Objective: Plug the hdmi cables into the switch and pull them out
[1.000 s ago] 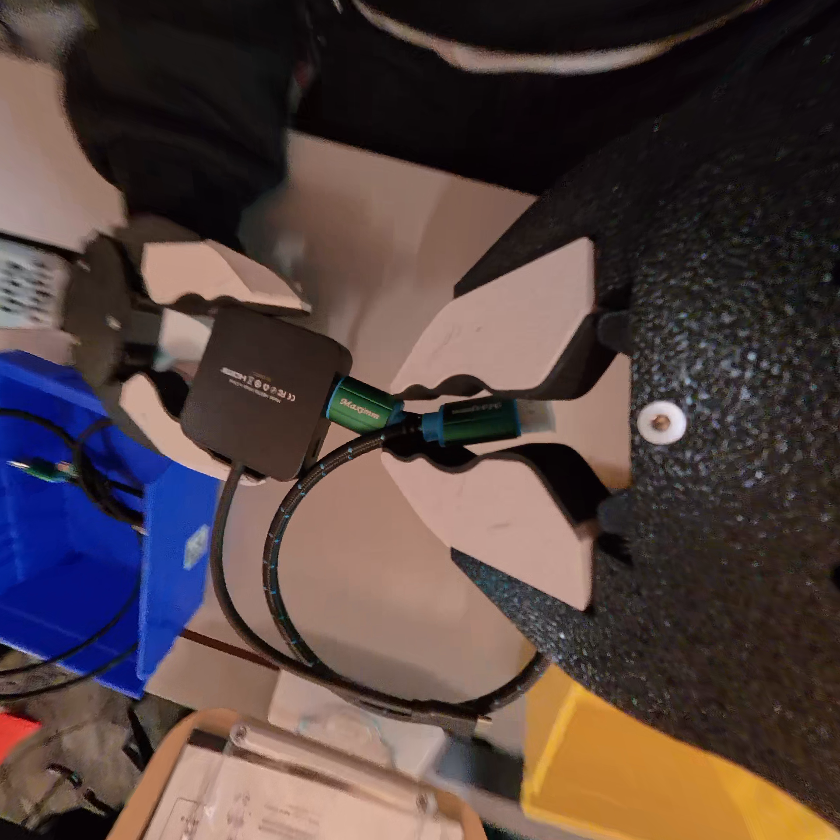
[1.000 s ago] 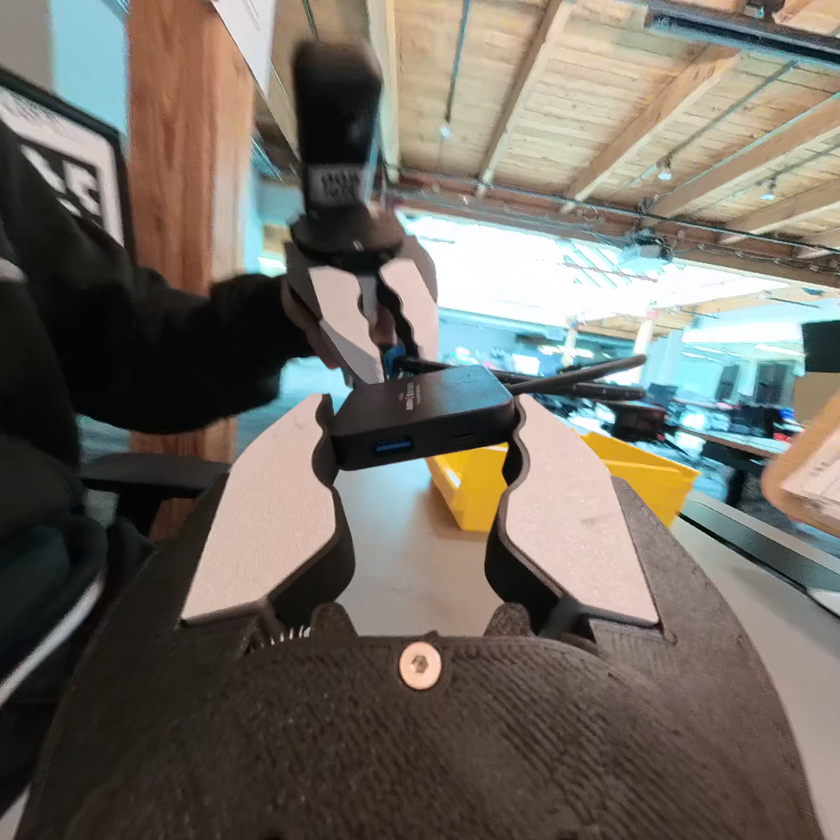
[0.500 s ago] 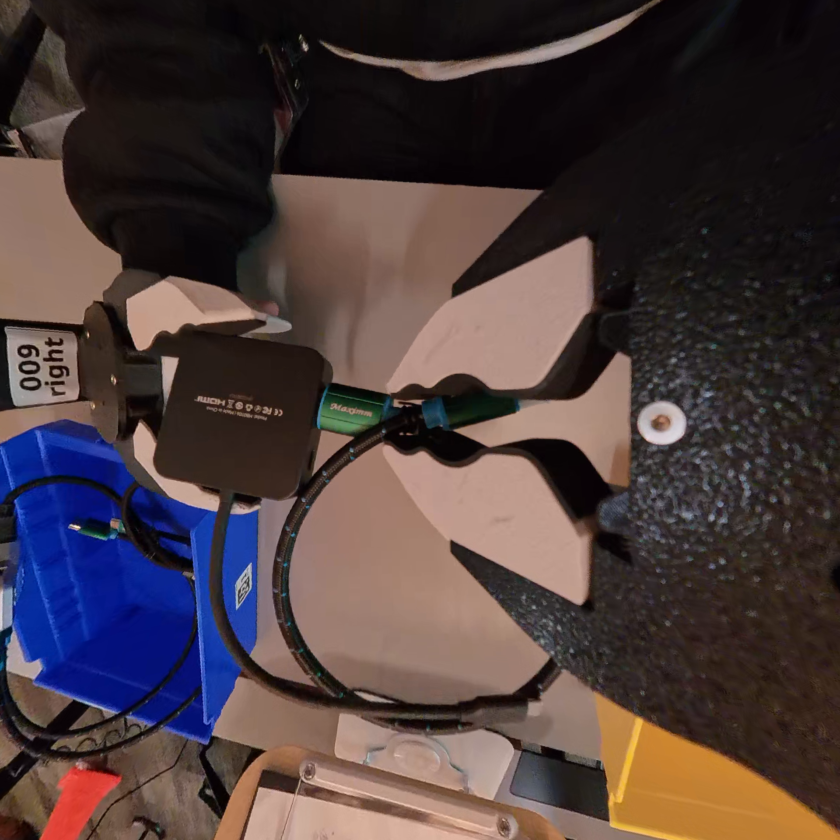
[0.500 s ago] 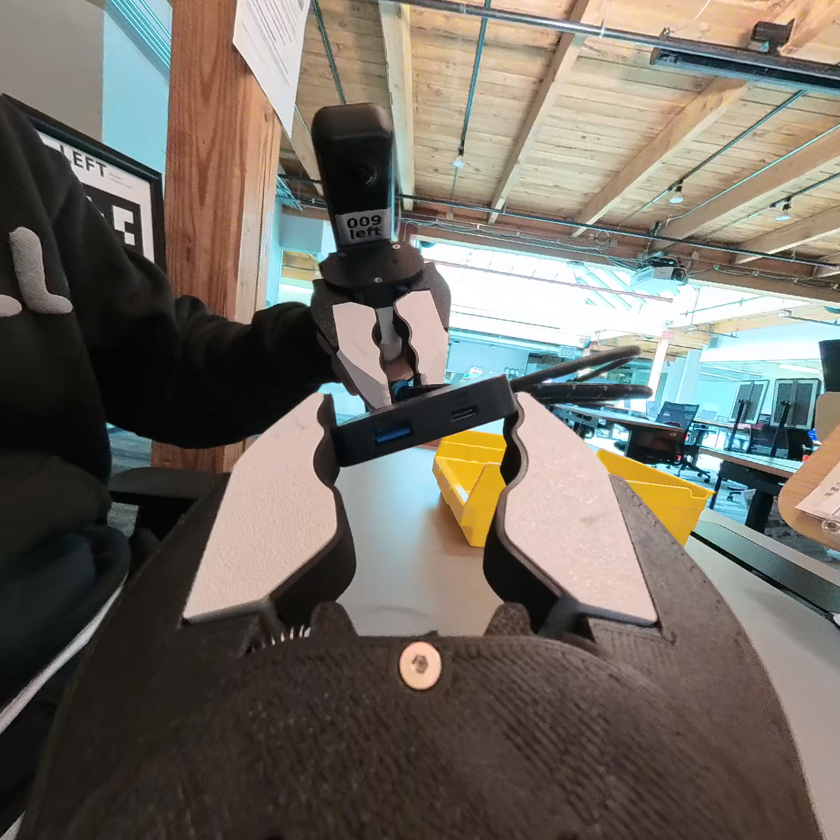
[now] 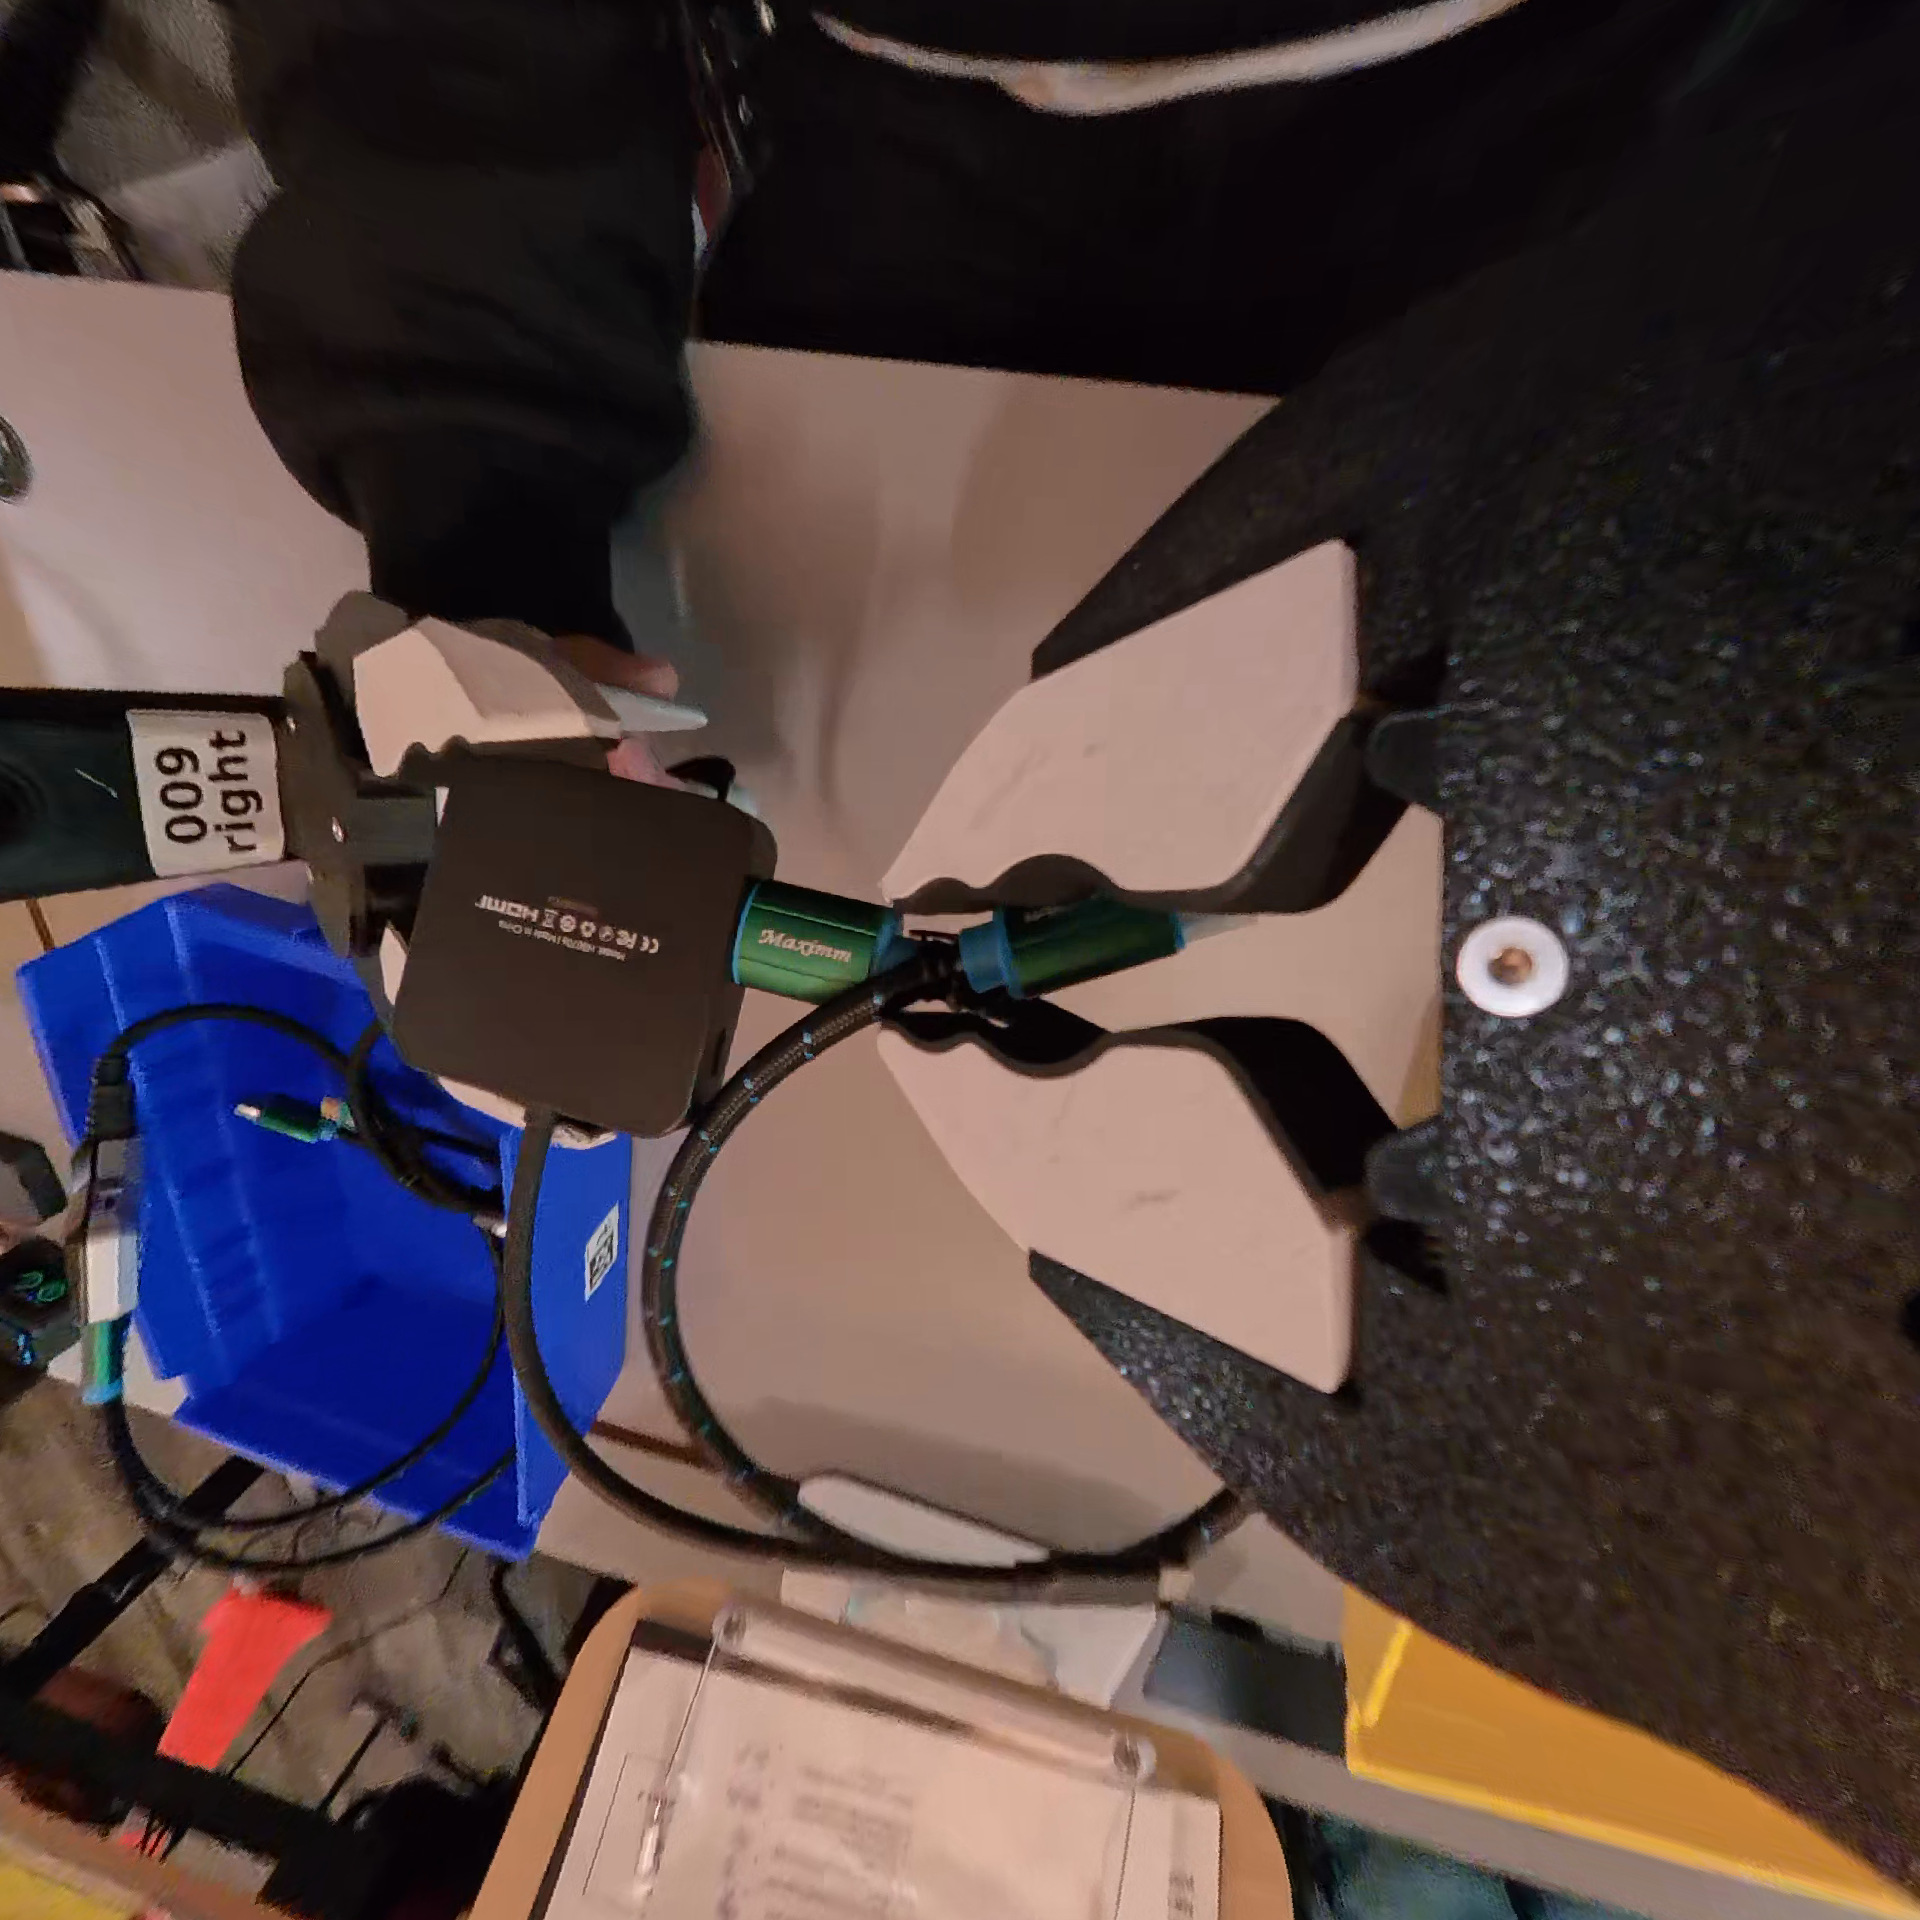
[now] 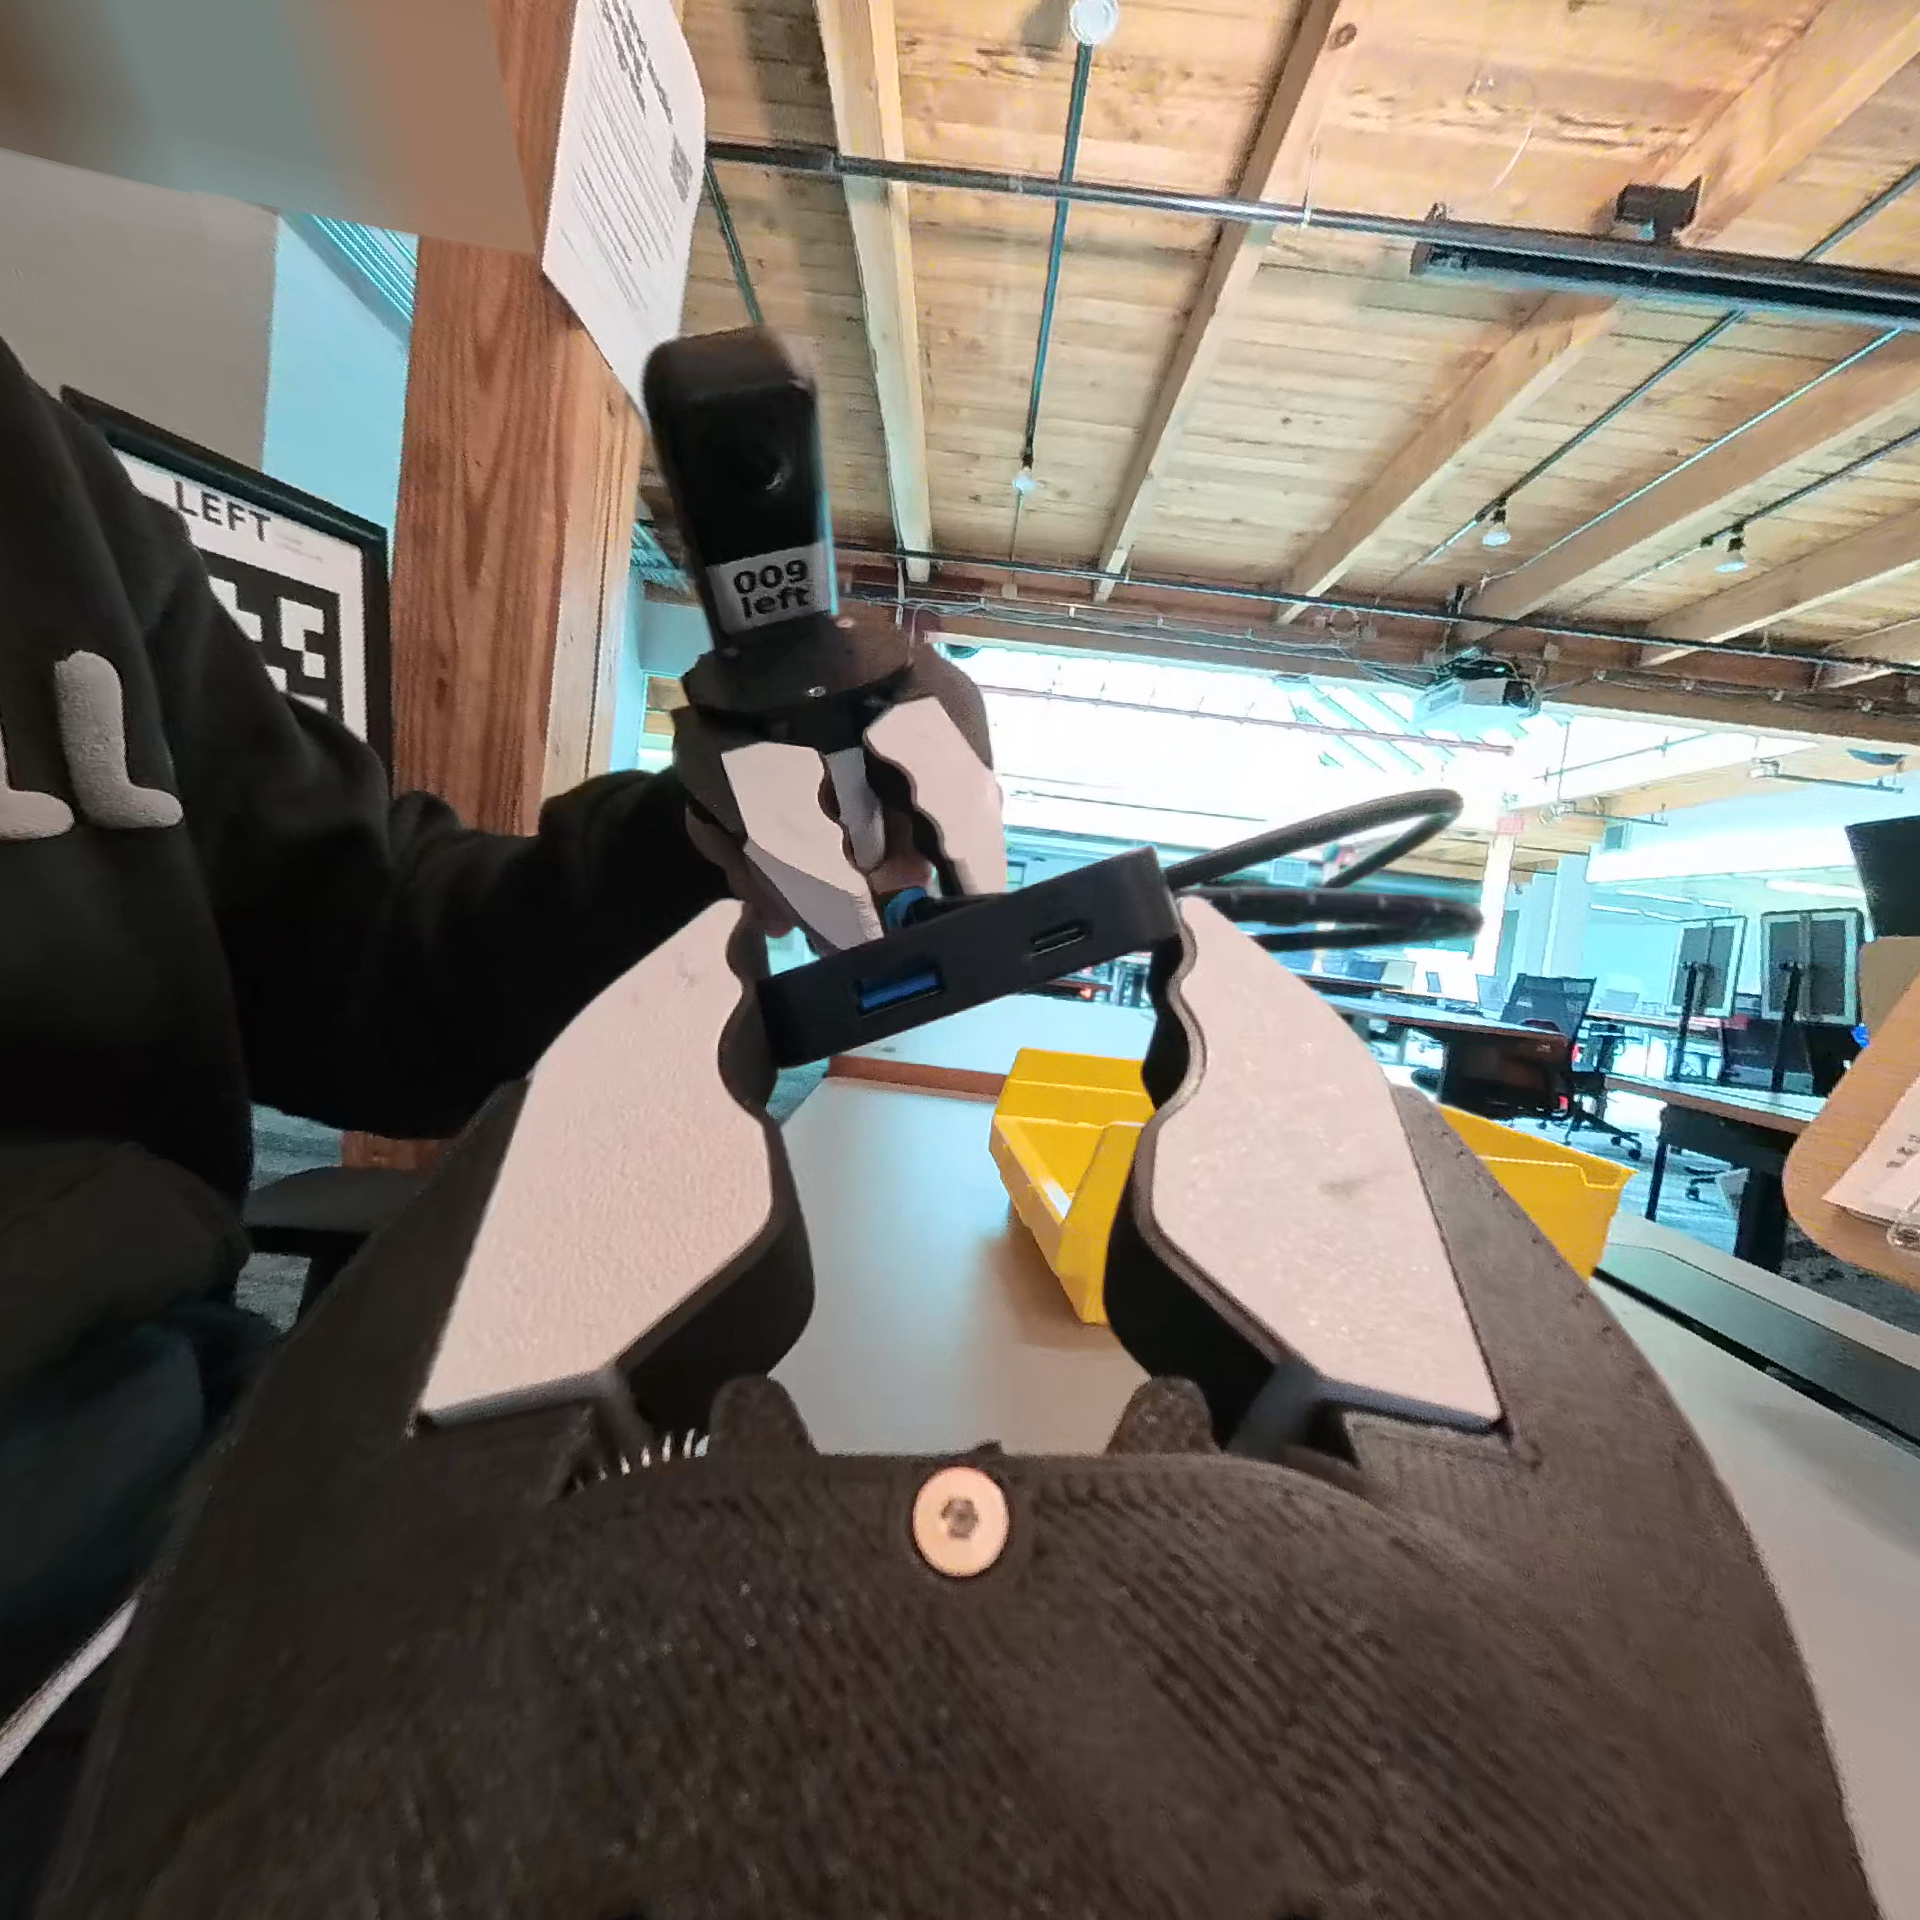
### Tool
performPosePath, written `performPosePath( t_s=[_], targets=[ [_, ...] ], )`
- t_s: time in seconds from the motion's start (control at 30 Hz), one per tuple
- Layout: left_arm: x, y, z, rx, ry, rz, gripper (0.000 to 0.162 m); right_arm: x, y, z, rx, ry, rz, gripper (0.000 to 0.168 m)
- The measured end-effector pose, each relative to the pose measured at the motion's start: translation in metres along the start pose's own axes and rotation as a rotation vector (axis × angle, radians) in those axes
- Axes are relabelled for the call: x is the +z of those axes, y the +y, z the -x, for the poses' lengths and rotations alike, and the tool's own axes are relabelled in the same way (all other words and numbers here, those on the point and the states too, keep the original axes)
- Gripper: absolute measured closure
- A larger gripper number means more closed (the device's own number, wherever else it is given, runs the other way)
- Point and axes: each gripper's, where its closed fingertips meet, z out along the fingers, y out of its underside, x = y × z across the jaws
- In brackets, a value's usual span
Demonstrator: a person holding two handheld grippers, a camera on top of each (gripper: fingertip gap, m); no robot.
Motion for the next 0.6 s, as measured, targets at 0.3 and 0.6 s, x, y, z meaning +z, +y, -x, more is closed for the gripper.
performPosePath(
  t_s=[0.3, 0.6],
  targets=[
    [-0.022, 0.001, 0.021, -0.172, -0.247, -0.242, 0.103, -0.032, -0.058, -0.053, -0.324, 0.487, -0.008, 0.097],
    [0.034, 0.058, -0.026, -0.369, -0.078, -0.210, 0.104, -0.154, -0.050, -0.128, -0.823, 1.104, 0.660, 0.097]
  ],
)
